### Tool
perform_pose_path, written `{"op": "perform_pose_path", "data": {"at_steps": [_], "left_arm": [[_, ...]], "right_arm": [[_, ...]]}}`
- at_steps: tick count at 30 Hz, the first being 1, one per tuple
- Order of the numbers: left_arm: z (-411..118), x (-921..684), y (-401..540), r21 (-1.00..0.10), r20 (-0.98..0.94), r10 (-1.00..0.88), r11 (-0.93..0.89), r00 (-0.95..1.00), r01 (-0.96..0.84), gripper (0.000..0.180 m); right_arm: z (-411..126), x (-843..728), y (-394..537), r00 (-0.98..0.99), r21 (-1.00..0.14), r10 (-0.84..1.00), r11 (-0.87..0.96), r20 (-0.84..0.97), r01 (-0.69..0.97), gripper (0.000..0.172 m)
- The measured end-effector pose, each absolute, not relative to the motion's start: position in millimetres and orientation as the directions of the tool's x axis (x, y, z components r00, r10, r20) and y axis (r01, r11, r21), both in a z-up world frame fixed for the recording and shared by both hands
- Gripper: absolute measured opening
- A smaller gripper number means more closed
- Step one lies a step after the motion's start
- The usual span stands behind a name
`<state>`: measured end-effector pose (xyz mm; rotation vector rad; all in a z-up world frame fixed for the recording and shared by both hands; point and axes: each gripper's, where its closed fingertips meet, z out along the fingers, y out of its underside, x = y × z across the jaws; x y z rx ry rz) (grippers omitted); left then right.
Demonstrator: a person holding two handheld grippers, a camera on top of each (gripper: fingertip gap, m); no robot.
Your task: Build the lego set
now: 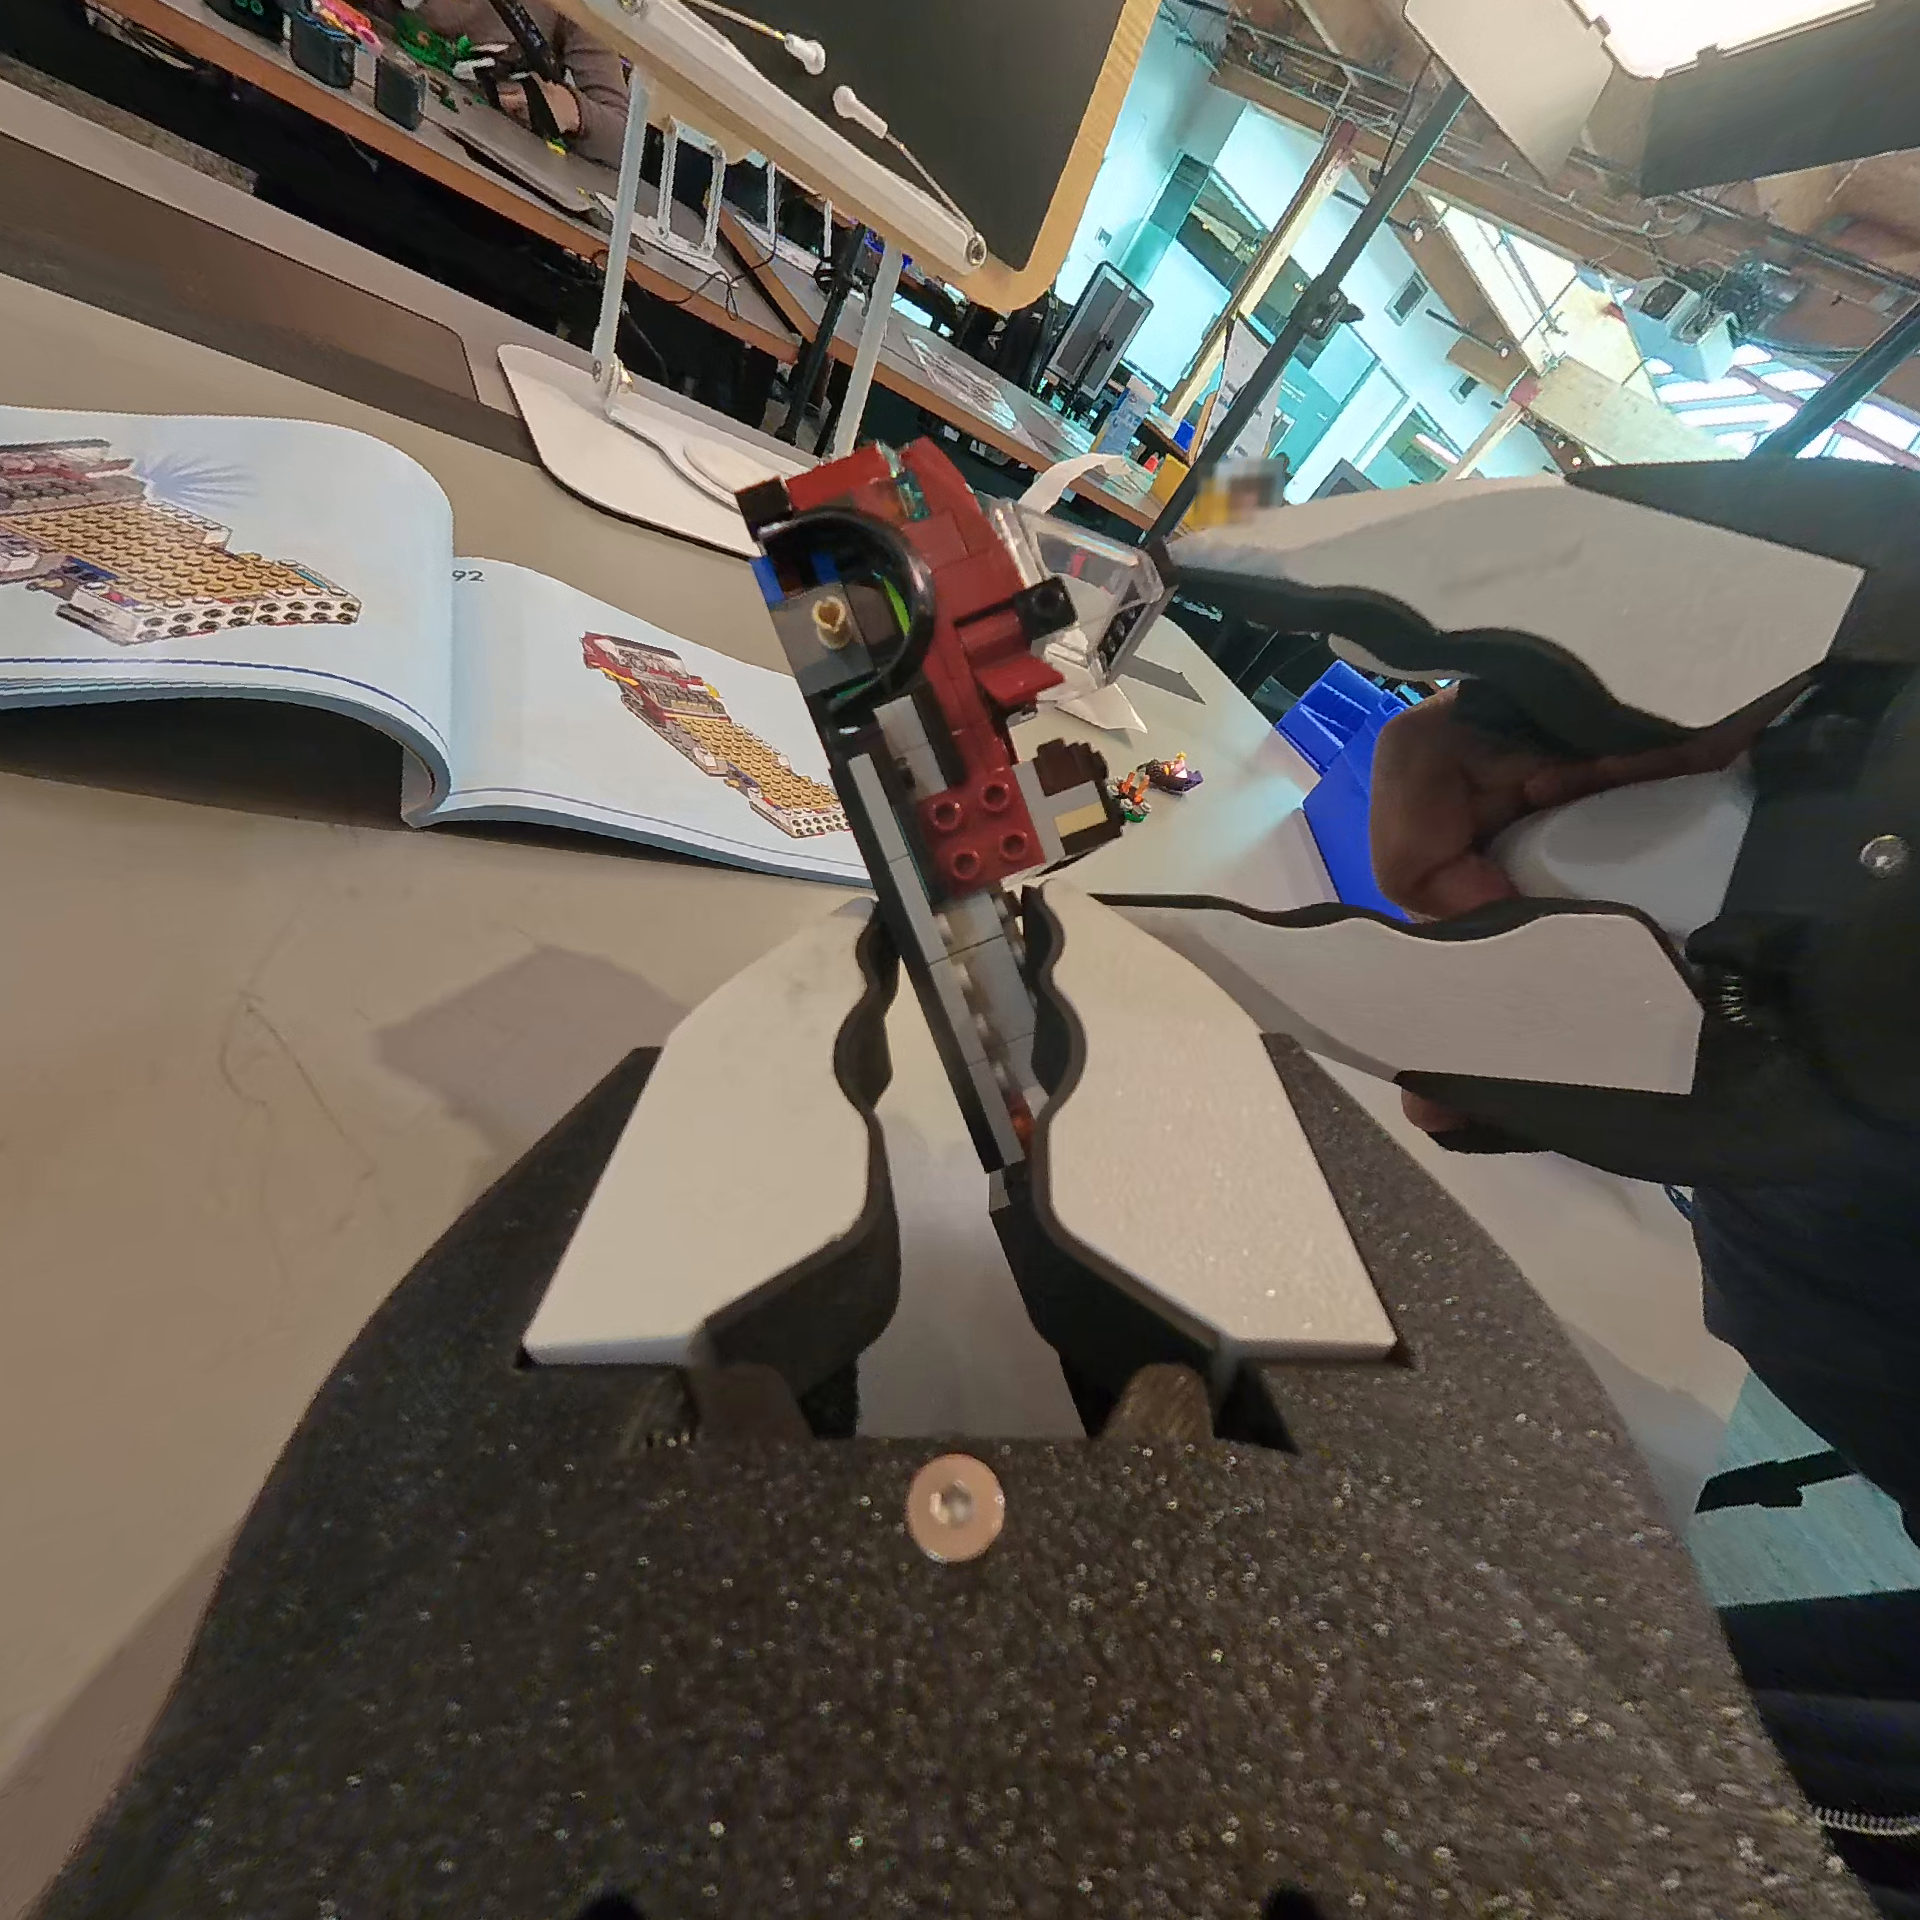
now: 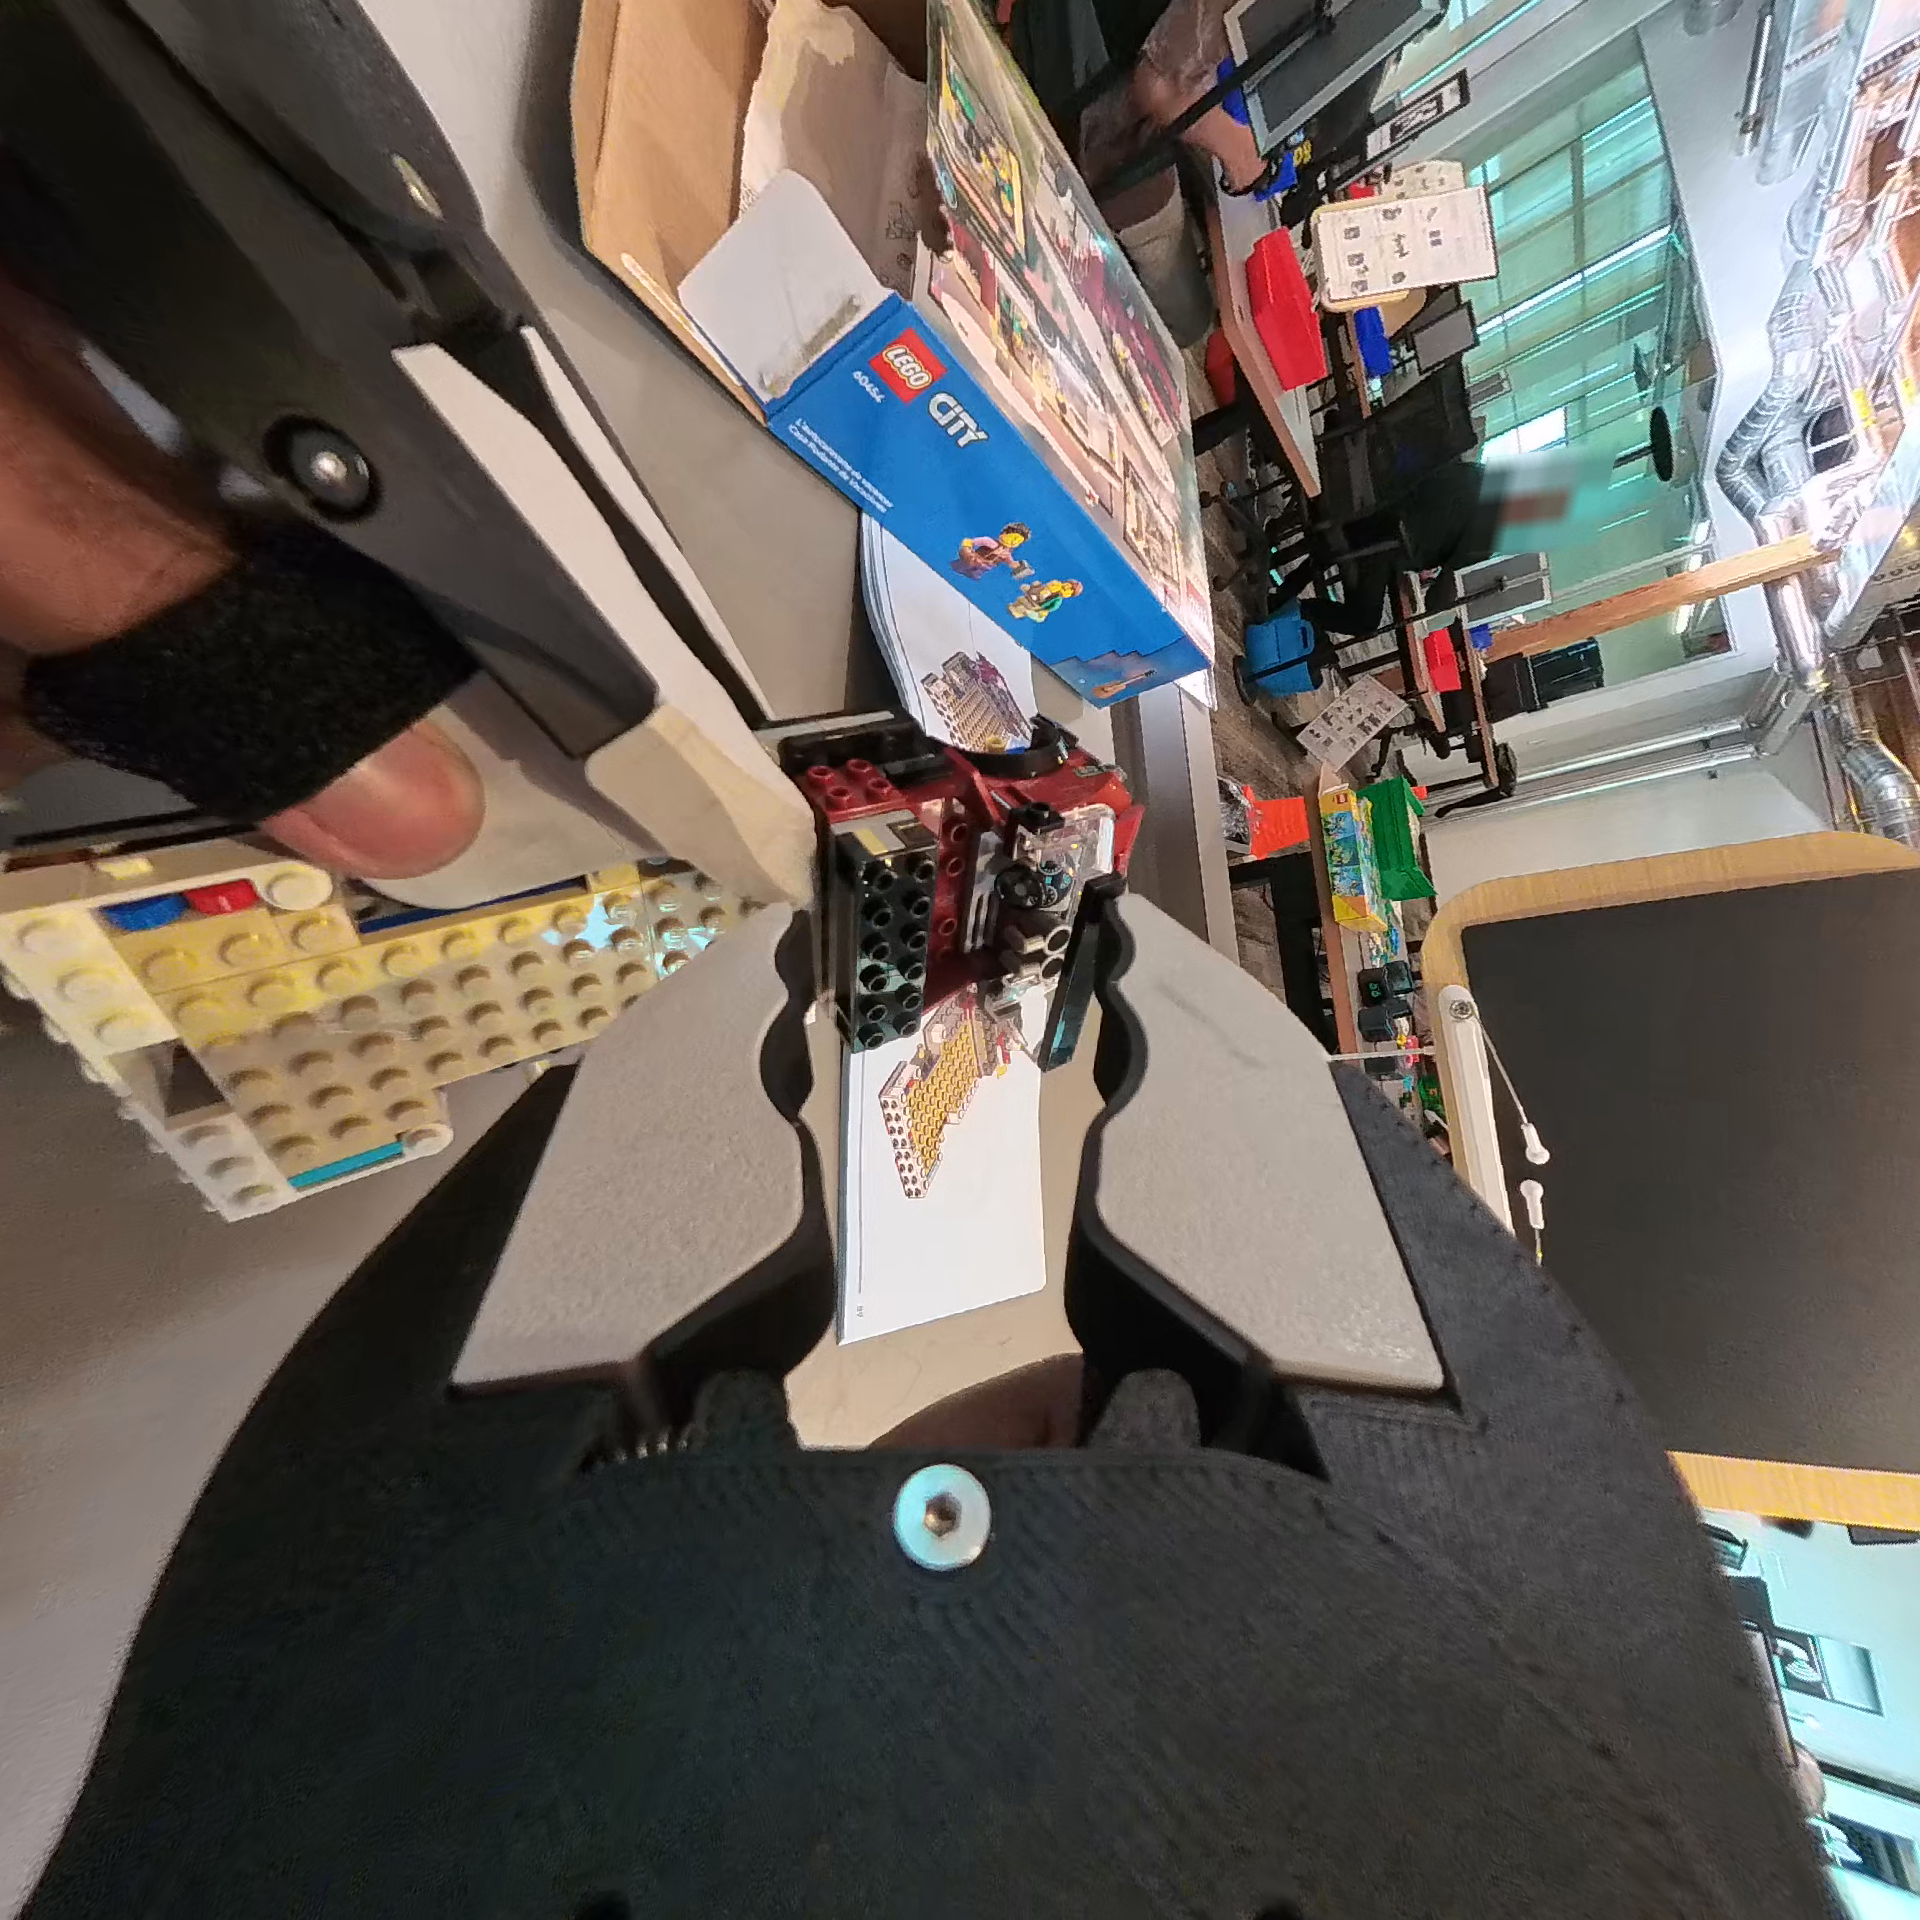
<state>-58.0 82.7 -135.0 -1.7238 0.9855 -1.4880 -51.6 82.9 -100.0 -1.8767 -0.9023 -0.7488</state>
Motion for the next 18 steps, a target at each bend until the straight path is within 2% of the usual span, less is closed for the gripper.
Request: {"op": "perform_pose_path", "data": {"at_steps": [18], "left_arm": [[-133.6, -58.3, 86.2, -0.846, 0.518, -0.853, -0.523, 0.065, -0.105, 0.023]], "right_arm": [[-98.7, -51.2, 87.6, 0.510, -0.417, 0.282, -0.331, 0.813, 0.847, 0.050]]}}
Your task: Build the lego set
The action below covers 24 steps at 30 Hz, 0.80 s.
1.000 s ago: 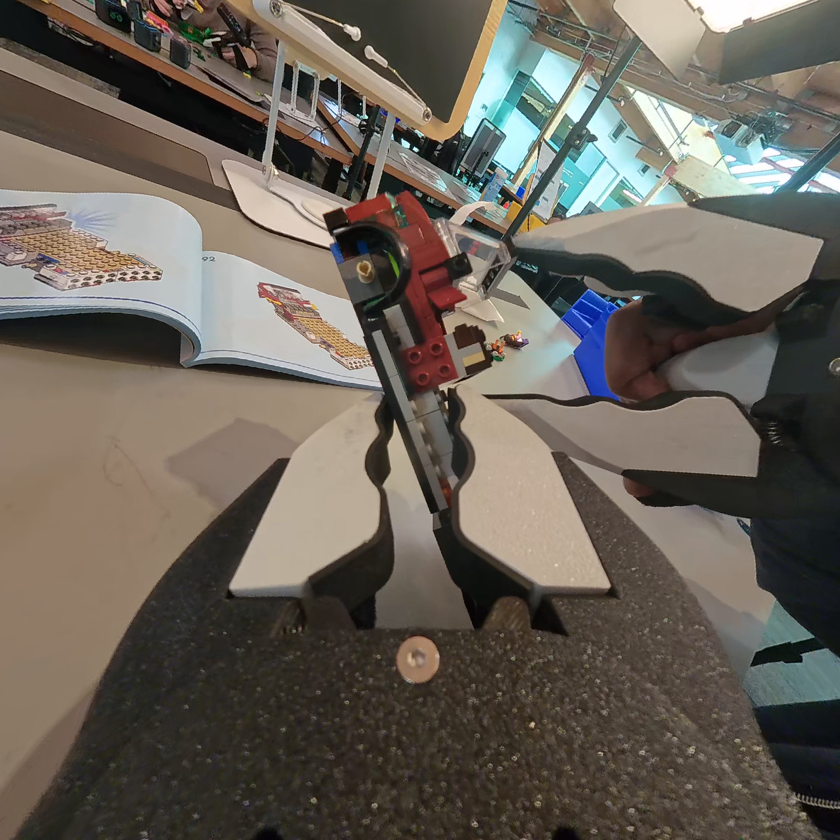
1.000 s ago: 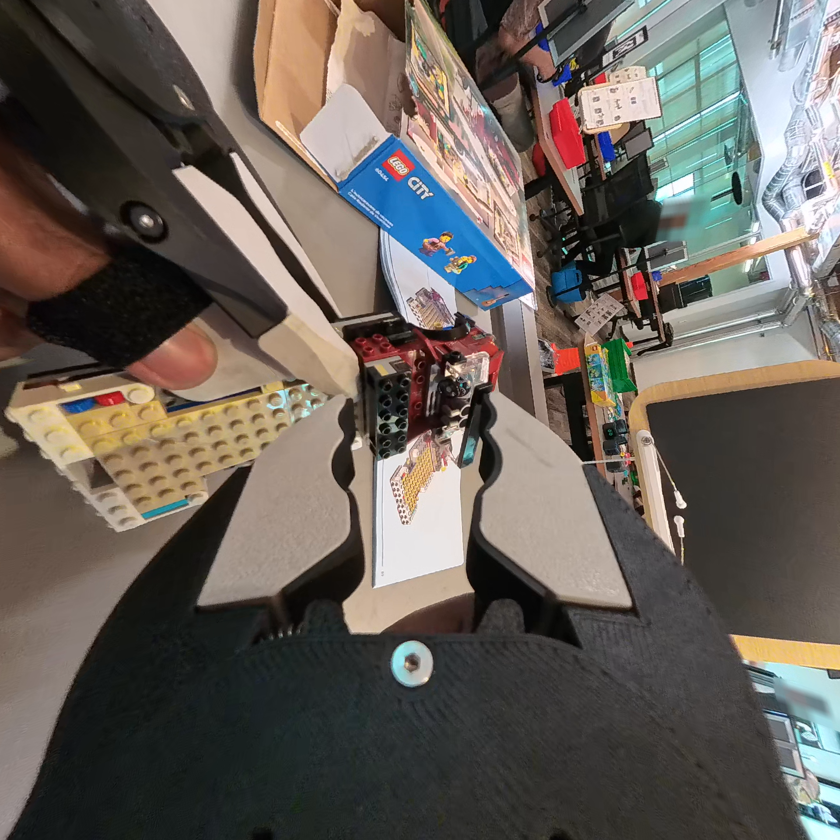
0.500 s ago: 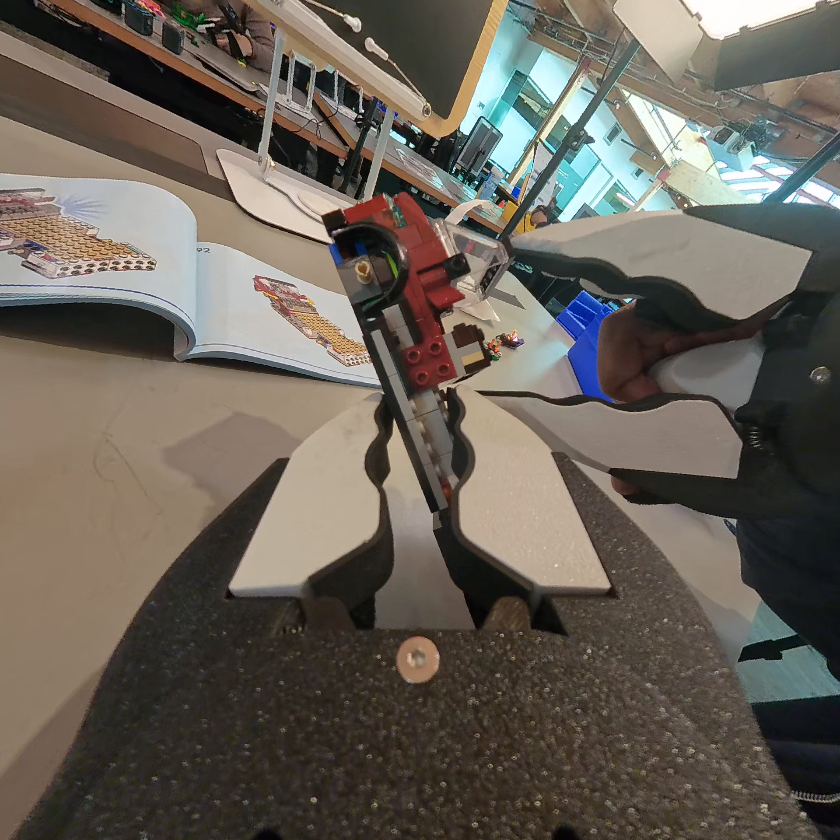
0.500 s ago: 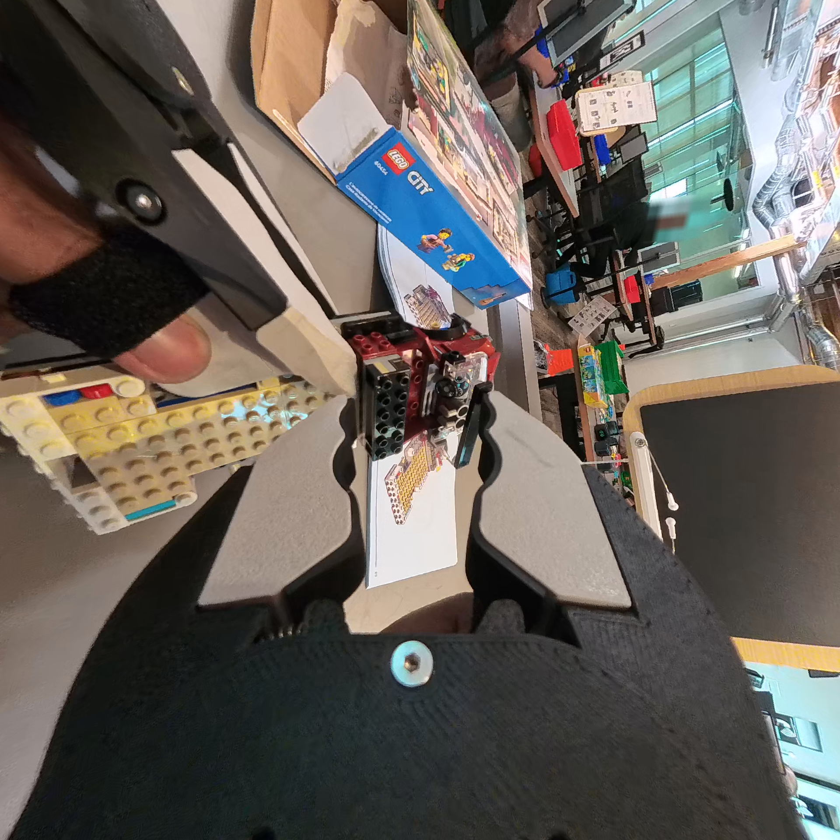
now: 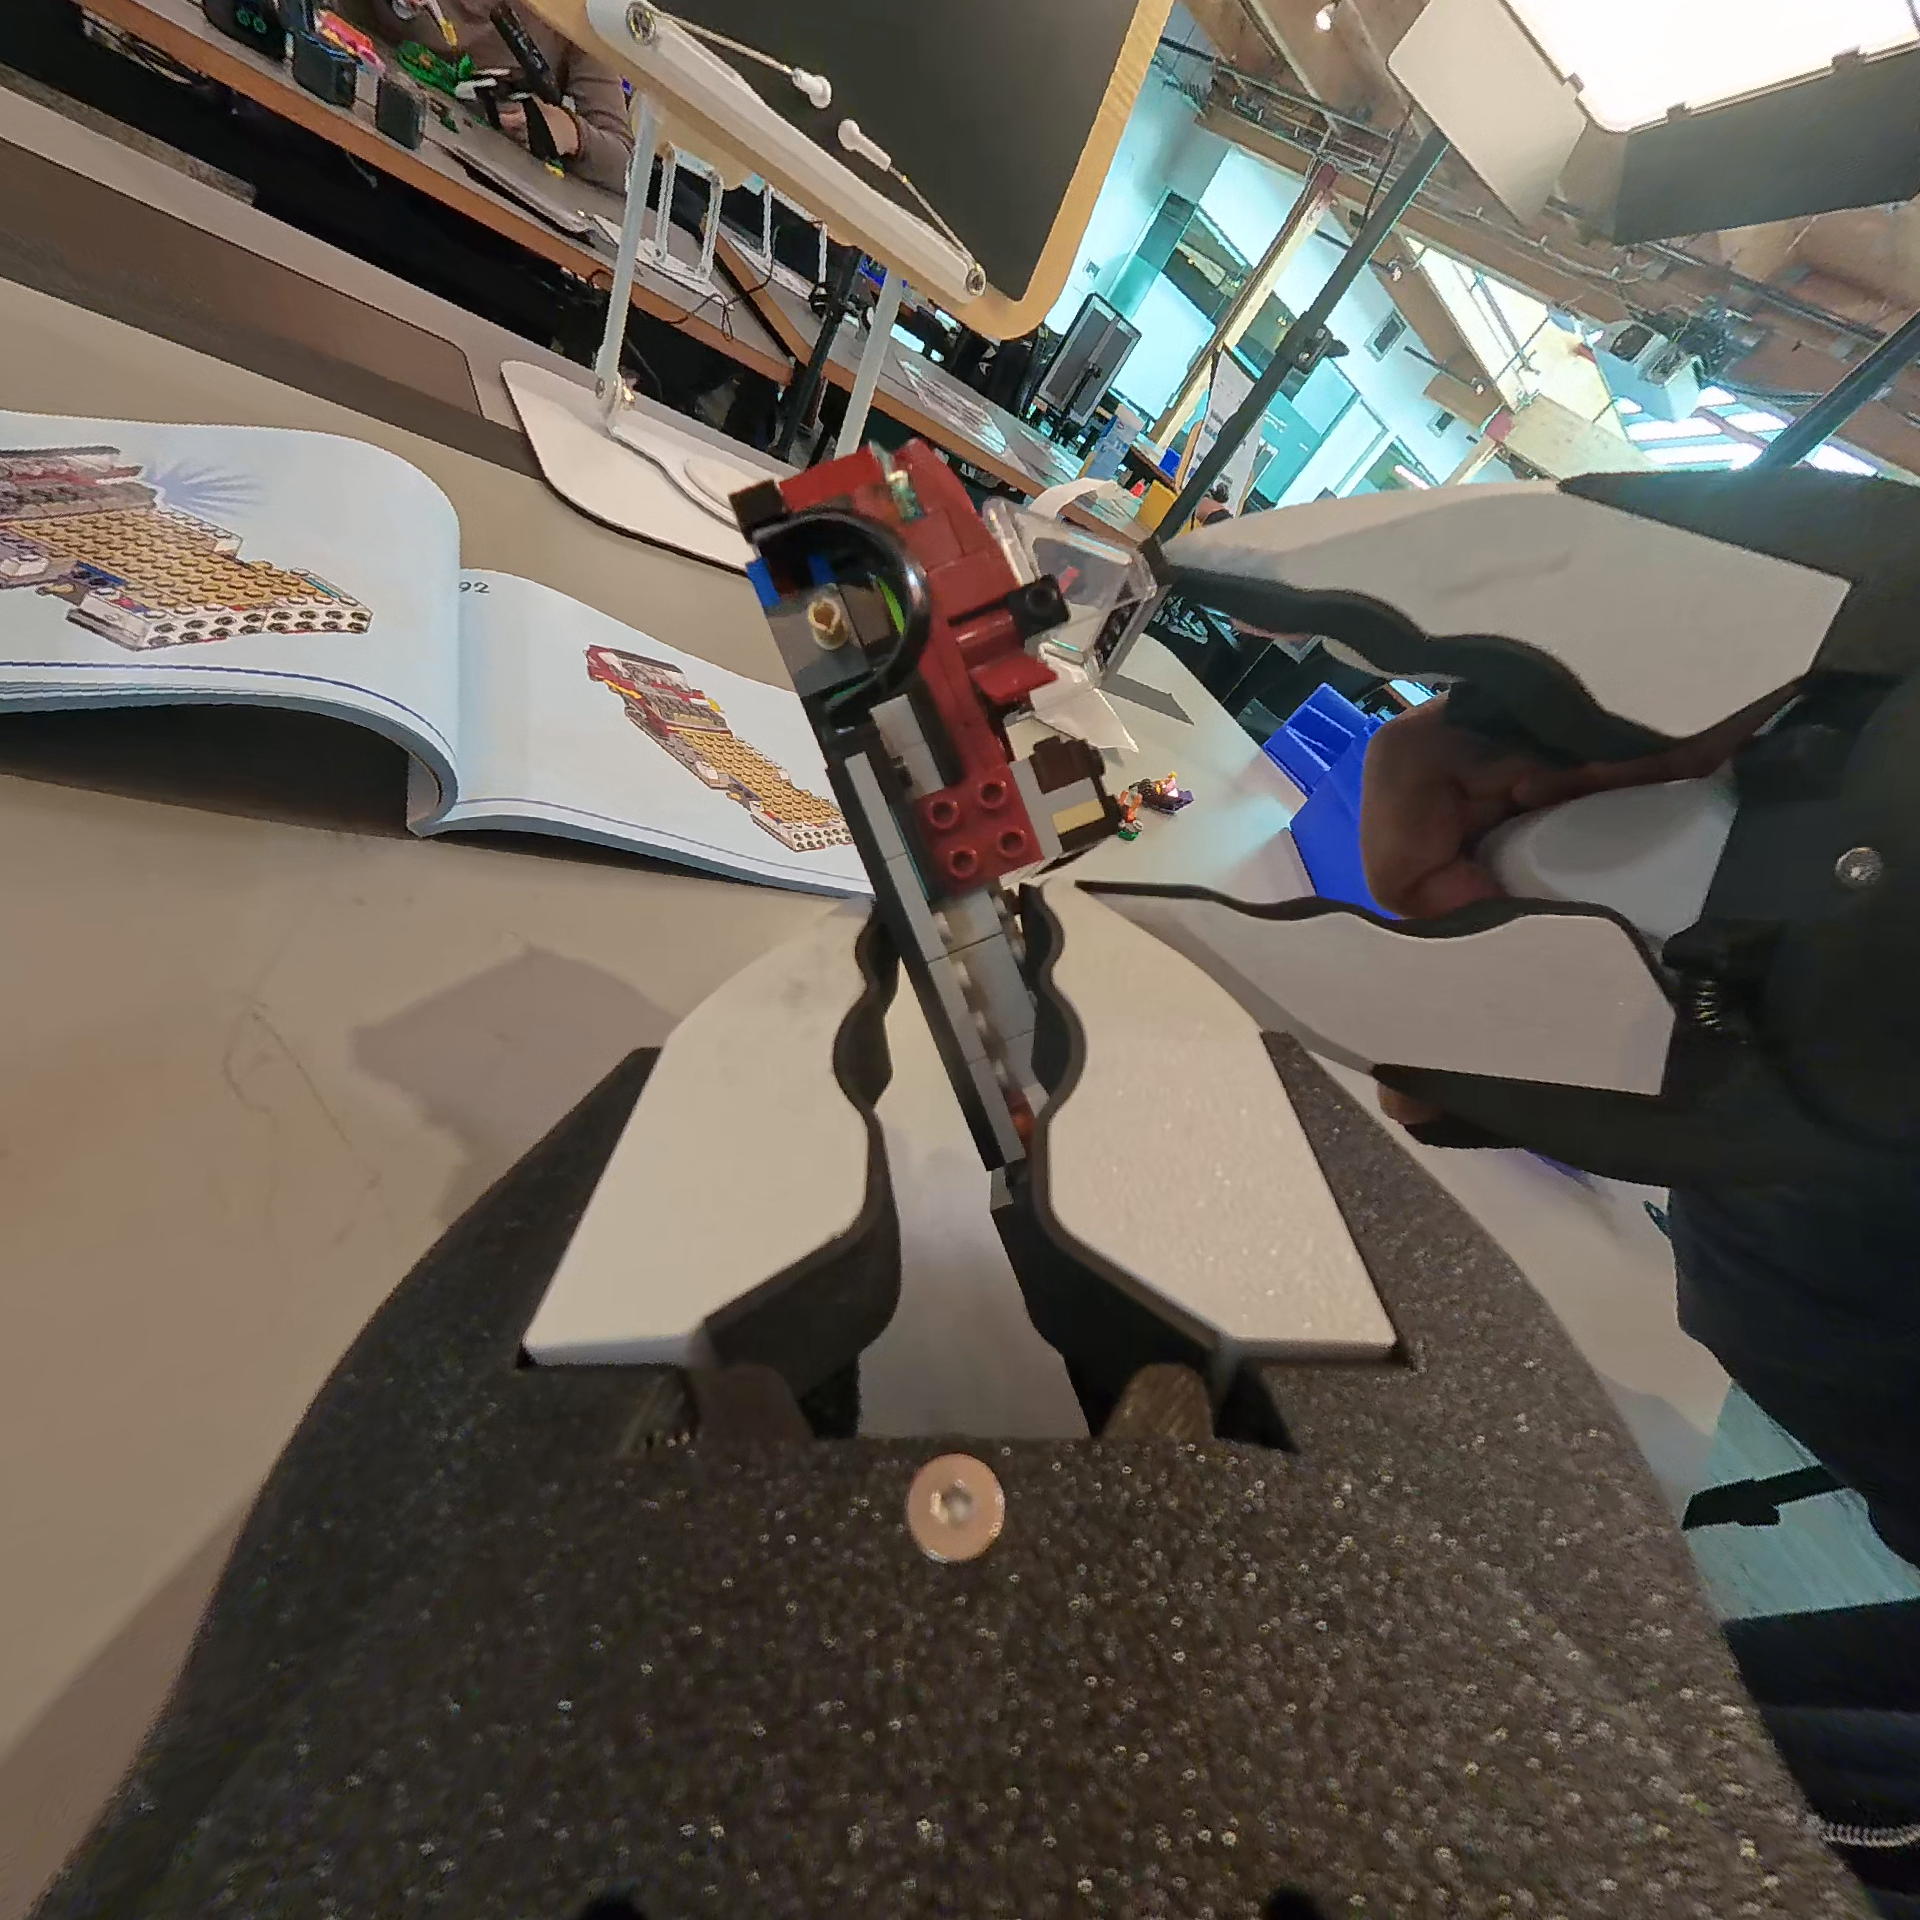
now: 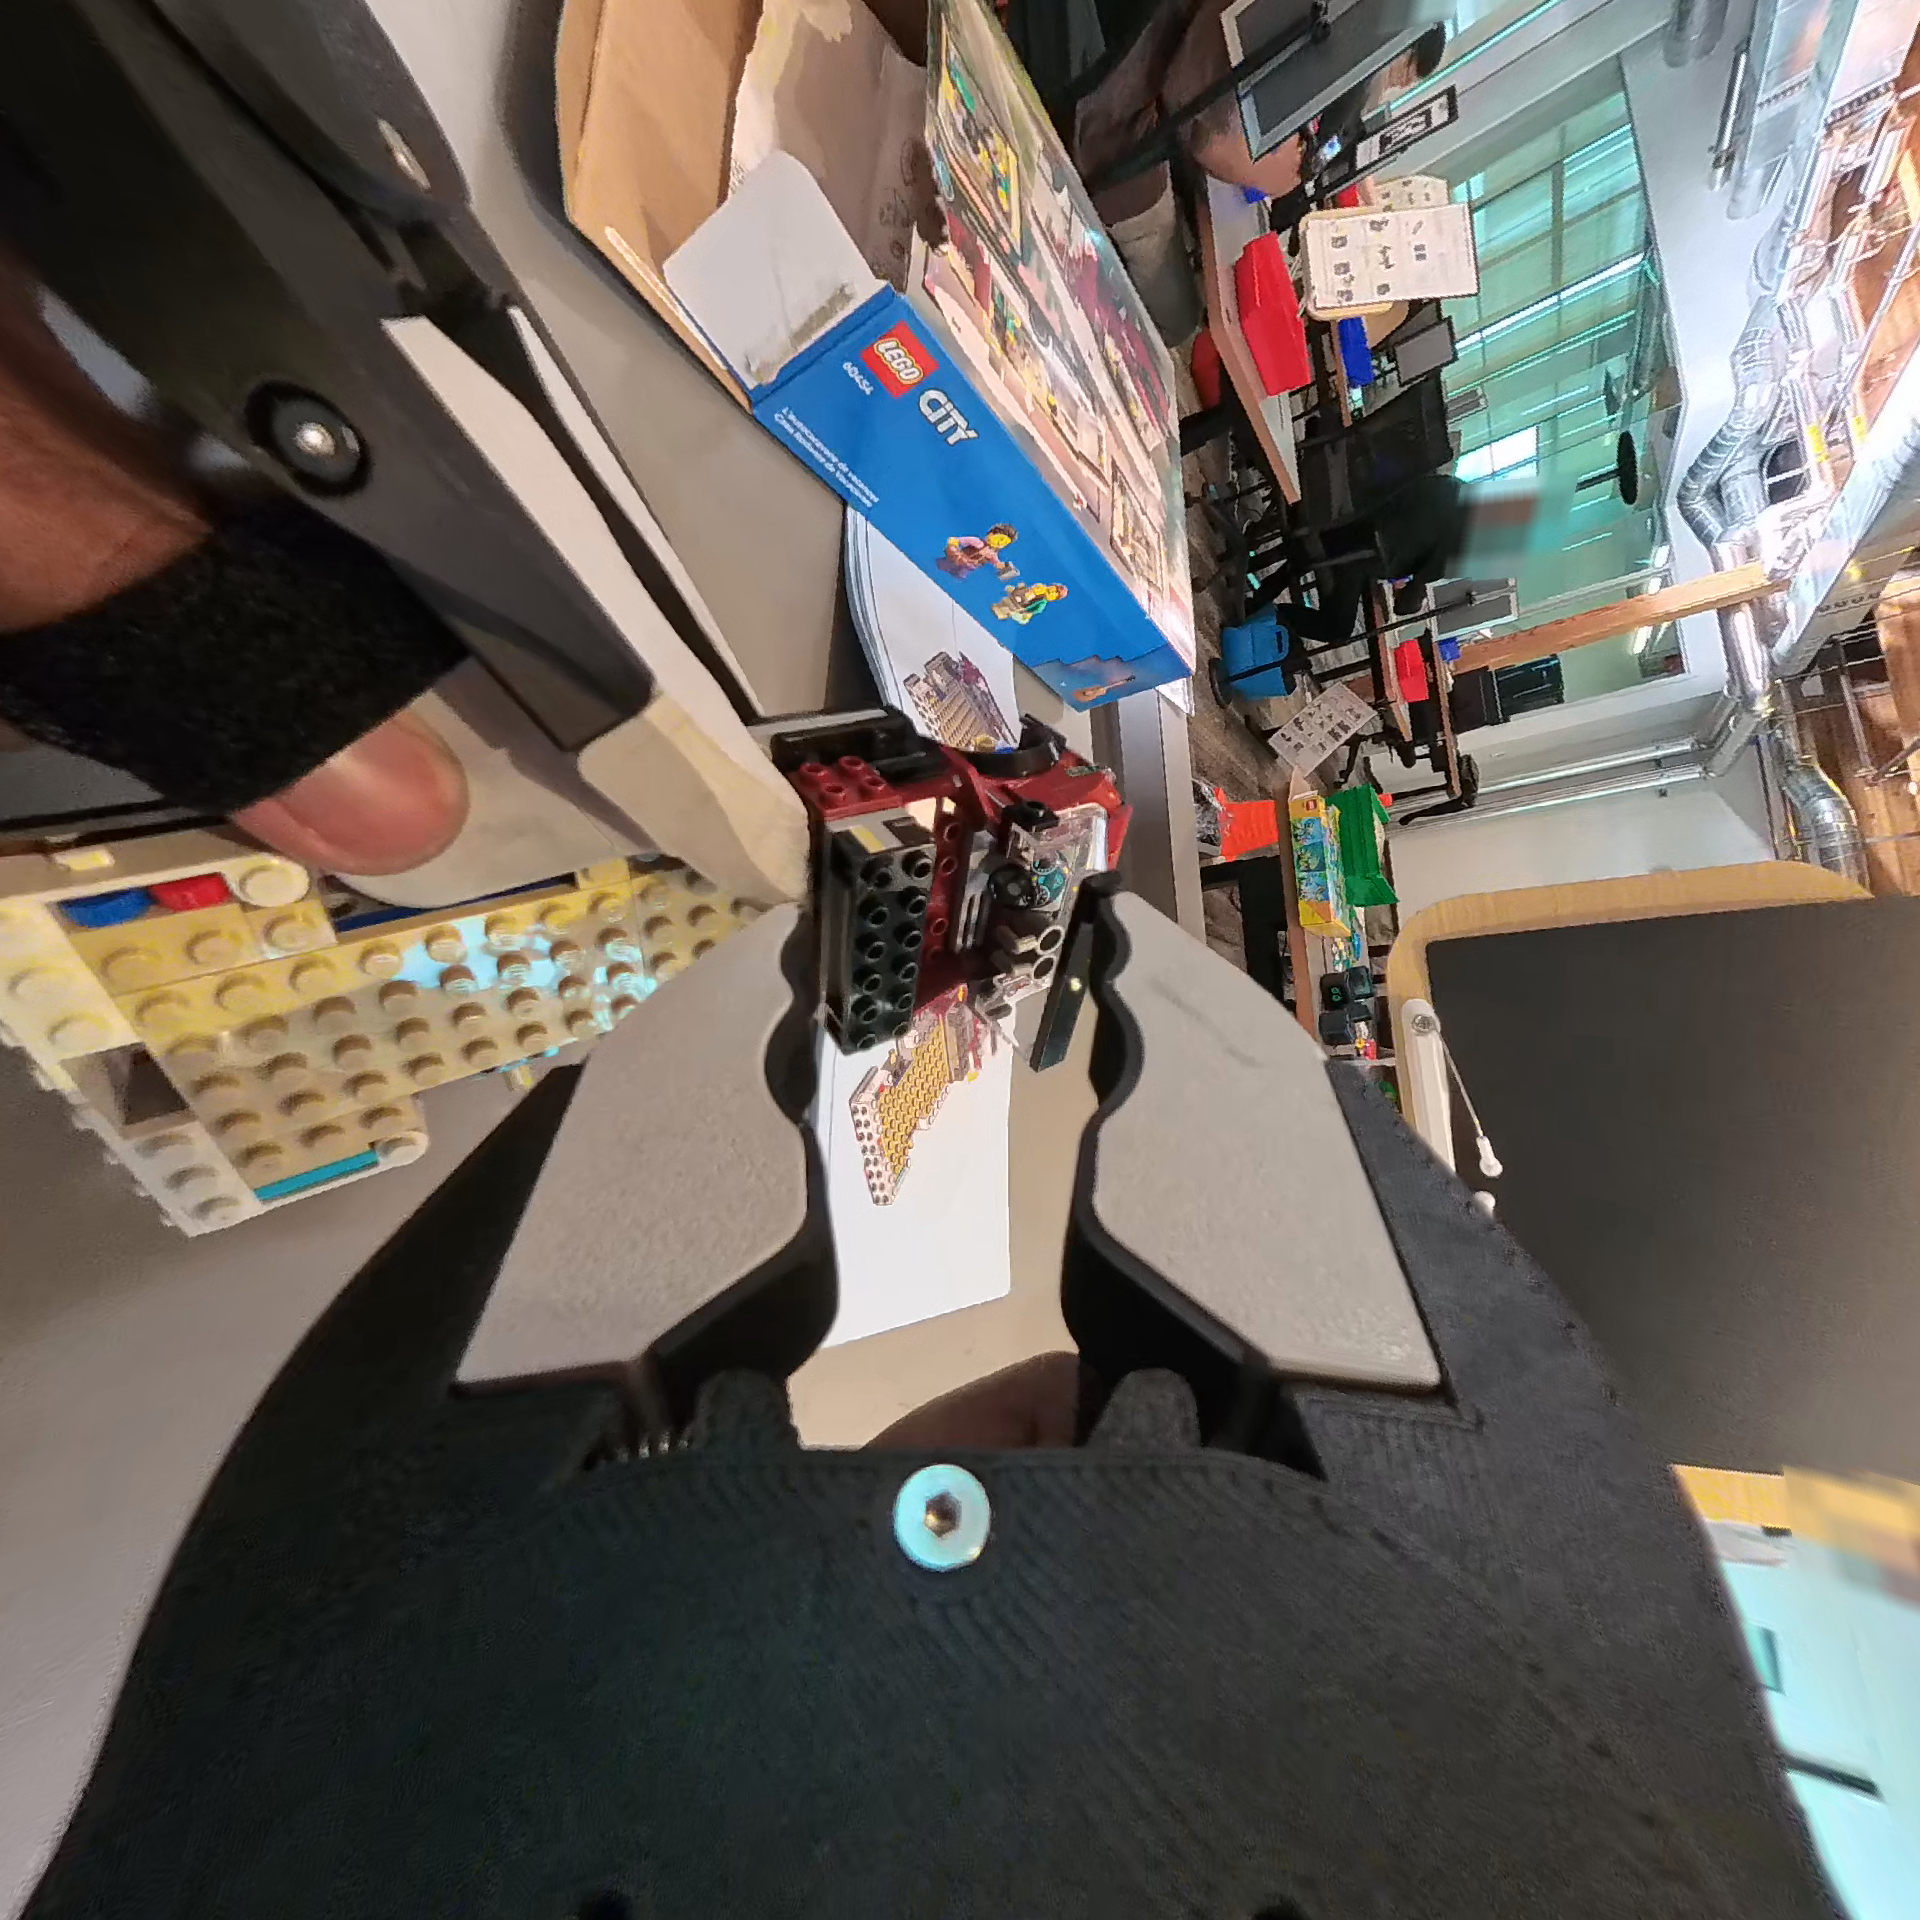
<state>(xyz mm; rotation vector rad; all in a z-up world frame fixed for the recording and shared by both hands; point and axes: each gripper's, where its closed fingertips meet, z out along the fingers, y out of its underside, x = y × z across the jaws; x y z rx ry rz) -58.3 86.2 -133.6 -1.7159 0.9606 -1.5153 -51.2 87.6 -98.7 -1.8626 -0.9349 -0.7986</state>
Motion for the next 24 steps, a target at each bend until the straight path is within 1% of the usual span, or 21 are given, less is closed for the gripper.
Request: {"op": "perform_pose_path", "data": {"at_steps": [4, 8, 11, 13, 16, 24], "left_arm": [[-136, -58, 86, -0.830, 0.543, -0.838, -0.546, 0.060, -0.109, 0.024], [-139, -58, 90, -0.777, 0.617, -0.785, -0.620, 0.061, -0.110, 0.023], [-142, -58, 94, -0.803, 0.572, -0.814, -0.580, 0.101, -0.133, 0.023], [-142, -58, 93, -0.821, 0.542, -0.833, -0.553, 0.115, -0.142, 0.023], [-141, -56, 87, -0.817, 0.547, -0.831, -0.556, 0.100, -0.154, 0.023], [-144, -58, 82, -0.830, 0.522, -0.847, -0.532, 0.105, -0.168, 0.023]], "right_arm": [[-101, -51, 87, 0.489, -0.394, 0.293, -0.327, 0.822, 0.859, 0.050], [-106, -53, 82, 0.433, -0.338, 0.328, -0.308, 0.840, 0.889, 0.052], [-103, -62, 78, 0.364, -0.290, 0.330, -0.252, 0.871, 0.923, 0.051], [-106, -67, 77, 0.299, -0.228, 0.349, -0.230, 0.888, 0.946, 0.051], [-110, -69, 79, 0.201, -0.130, 0.374, -0.205, 0.905, 0.970, 0.051], [-120, -66, 80, 0.089, -0.006, 0.457, -0.179, 0.885, 0.984, 0.049]]}}
